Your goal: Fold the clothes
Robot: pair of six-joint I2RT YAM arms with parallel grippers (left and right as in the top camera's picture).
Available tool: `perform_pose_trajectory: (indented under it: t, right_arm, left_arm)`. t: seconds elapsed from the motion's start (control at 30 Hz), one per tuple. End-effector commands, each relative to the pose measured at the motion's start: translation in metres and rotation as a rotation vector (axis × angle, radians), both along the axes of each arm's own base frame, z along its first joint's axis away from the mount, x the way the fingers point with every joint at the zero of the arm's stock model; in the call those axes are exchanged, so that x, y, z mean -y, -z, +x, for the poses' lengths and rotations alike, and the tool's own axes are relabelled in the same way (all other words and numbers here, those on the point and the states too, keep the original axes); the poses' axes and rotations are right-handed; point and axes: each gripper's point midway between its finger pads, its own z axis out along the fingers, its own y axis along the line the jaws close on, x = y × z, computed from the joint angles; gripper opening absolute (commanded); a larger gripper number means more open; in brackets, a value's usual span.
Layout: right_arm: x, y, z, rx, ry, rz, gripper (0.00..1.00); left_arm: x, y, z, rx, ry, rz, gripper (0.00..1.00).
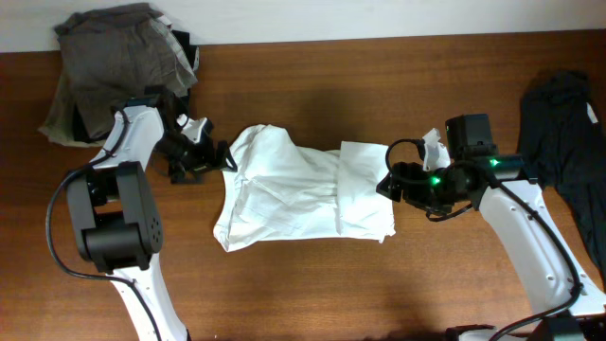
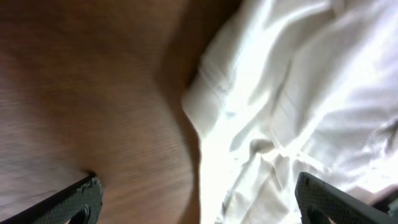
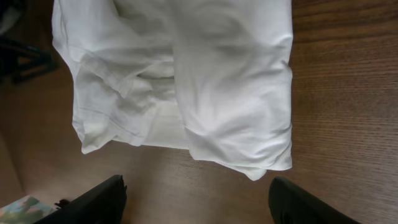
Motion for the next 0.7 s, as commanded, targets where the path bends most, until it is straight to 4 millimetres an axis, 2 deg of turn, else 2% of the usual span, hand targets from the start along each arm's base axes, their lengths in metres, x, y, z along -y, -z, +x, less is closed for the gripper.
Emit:
perform_pose_trajectory:
  t: [0.0,0.17,0.4,0.53,0.67]
  right_arm:
    - [0.003,0.0,0.002,0.004,0.004,-0.018,0.77]
    - [0.003,0.0,0.002,0.004,0.005,-0.017,0.77]
    - [0.003,0.001,0.002,0.004,0.004,-0.018,0.77]
    - [0.003,0.001,0.002,0.004,0.004,-0.018,0.78]
    - [0.003,0.001,0.002,0.004,0.004,-0.018,0.78]
  left_arm:
    - [0.012,0.041,-0.031,-0.146,0.055,-0.035,0.99]
    - [0.027,0.046,-0.037,-0.17,0.095,-0.033,0.99]
    - [0.059,0.047,-0.046,-0.189,0.159,-0.008,0.99]
    - [0.061,0.054,-0.049,-0.208,0.149,0.098,0.99]
    - [0.073,0.056,-0.046,-0.194,0.139,0.107,0.99]
